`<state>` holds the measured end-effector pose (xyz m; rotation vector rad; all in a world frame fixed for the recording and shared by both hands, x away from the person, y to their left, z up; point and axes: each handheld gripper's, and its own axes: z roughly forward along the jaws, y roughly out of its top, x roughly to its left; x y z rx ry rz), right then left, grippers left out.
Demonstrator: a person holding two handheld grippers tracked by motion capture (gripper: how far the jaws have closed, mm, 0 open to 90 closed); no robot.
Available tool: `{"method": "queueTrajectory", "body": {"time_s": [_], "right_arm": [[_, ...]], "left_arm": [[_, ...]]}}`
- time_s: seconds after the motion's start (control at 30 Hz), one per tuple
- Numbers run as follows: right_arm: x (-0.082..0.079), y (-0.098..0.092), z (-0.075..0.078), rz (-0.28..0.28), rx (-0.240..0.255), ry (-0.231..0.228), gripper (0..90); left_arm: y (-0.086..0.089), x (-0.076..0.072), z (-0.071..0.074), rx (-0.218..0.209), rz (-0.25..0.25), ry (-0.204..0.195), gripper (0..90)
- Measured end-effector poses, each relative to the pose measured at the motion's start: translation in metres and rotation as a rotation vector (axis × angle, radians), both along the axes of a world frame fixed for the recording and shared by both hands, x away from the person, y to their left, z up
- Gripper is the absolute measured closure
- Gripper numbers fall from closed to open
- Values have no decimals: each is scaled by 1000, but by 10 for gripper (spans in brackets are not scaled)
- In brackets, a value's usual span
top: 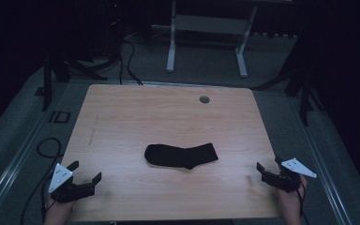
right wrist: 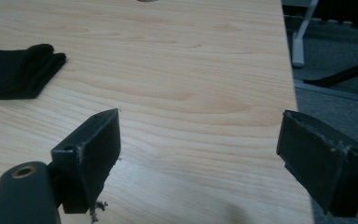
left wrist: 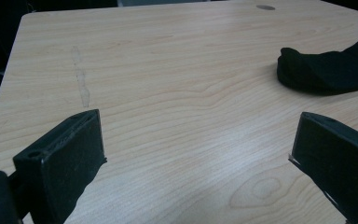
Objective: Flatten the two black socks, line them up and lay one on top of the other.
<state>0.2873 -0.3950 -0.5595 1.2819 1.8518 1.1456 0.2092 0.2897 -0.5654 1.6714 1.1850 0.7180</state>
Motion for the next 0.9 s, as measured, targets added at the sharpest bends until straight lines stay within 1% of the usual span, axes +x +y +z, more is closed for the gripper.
{"method": "queueTrajectory", "body": {"time_s": [0.07, 0.1, 0.13, 0.2, 0.27, 0.3, 0.33, 0.43, 0.5, 0.53, 0.6, 0.73, 0.8, 0.83, 0.9], "right_arm": [[0, -3, -1, -2, 0, -13, 134], [-1, -4, -2, -7, 1, -16, 137], [-2, -5, -2, -15, 1, -21, 137], [-2, -7, -2, -37, -2, -50, 137], [-2, -9, -2, -60, 9, -58, 137], [-2, -10, -2, -69, 14, -61, 137], [-1, -11, -2, -77, 19, -65, 139], [-1, -12, -2, -89, 19, -77, 139], [-1, -11, -2, -97, 10, -85, 139], [-1, -11, -2, -97, 12, -81, 139], [0, -12, -2, -91, 15, -72, 138], [0, -14, -2, -112, 33, -68, 136], [1, -16, -2, -108, 49, -63, 136], [1, -16, -2, -107, 54, -59, 136], [2, -16, -2, -105, 53, -54, 136]], "left_arm": [[2, -1, -1, 6, 7, -4, 24], [2, -2, -1, 16, 15, -12, 25], [3, -3, 0, 20, 20, -22, 25], [4, -4, 2, 18, 31, -45, 25], [5, -5, 3, 16, 39, -60, 25], [5, -5, 3, 23, 48, -66, 25], [5, -5, 3, 39, 49, -64, 25], [1, -4, 1, 50, 49, -75, 25], [0, -4, 1, 45, 47, -79, 25], [0, -4, 1, 50, 53, -82, 25], [1, -4, 1, 41, 52, -83, 25], [3, -7, 0, 34, 69, -86, 25], [4, -7, 1, 13, 75, -92, 24], [5, -7, 1, 10, 81, -93, 25], [6, -8, 1, -3, 83, -98, 25]]}}
